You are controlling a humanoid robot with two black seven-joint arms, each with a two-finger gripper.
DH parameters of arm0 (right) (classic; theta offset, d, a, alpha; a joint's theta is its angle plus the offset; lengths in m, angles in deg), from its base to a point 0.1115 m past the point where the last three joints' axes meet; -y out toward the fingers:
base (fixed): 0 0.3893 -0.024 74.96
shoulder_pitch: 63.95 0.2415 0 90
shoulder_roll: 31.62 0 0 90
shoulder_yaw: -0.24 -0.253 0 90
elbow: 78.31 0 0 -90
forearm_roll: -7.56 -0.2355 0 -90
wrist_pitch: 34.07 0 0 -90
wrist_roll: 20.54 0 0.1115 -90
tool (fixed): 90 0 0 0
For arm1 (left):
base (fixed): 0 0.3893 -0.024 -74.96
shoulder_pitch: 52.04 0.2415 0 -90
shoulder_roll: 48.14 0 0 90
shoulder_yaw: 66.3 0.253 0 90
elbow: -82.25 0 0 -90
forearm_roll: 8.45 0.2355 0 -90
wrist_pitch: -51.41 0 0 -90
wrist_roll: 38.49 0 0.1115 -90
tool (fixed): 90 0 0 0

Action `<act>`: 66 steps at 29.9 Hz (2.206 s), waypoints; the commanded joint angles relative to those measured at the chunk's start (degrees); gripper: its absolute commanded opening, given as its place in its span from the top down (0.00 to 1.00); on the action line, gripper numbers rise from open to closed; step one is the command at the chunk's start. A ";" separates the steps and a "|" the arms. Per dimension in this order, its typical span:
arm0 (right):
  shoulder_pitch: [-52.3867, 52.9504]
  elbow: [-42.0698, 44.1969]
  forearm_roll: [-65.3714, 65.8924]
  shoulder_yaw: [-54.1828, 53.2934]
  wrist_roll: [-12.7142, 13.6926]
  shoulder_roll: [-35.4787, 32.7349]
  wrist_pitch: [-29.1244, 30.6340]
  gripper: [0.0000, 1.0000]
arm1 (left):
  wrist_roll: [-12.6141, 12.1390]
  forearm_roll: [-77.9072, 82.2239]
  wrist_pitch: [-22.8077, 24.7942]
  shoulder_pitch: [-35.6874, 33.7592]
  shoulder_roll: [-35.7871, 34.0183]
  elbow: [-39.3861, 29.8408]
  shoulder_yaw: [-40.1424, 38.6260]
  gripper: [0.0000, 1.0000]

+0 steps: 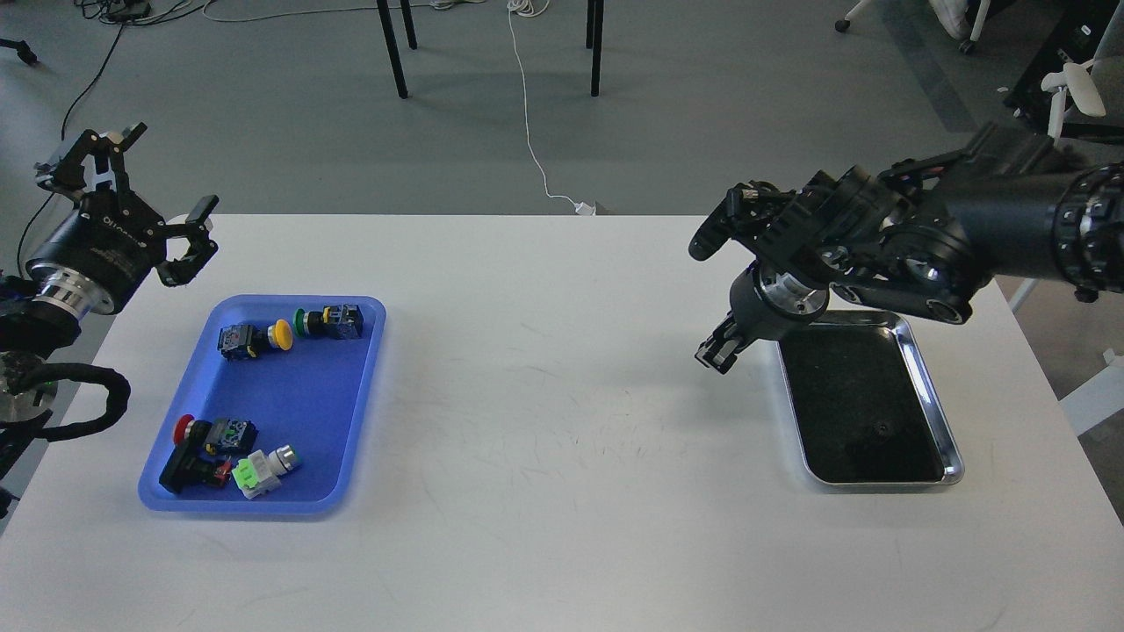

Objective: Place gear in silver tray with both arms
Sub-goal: 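Carry the gear over the silver tray and open the right gripper, then withdraw the right arm up away from the silver tray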

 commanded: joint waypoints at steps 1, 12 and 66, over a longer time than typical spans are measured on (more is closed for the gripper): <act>-0.74 -1.50 1.85 -0.07 -0.10 -8.02 -0.28 0.87 | 0.00 0.00 -0.01 -0.02 0.05 -0.09 -0.08 0.02; -7.32 0.86 11.35 -0.16 -0.01 -16.92 -6.43 0.85 | 0.00 0.00 -0.01 -0.11 0.31 -0.09 0.09 0.02; -19.73 21.25 -12.98 -62.90 -0.10 -8.23 -12.93 0.01 | 1.50 0.17 -0.19 -12.13 2.76 8.59 0.97 0.02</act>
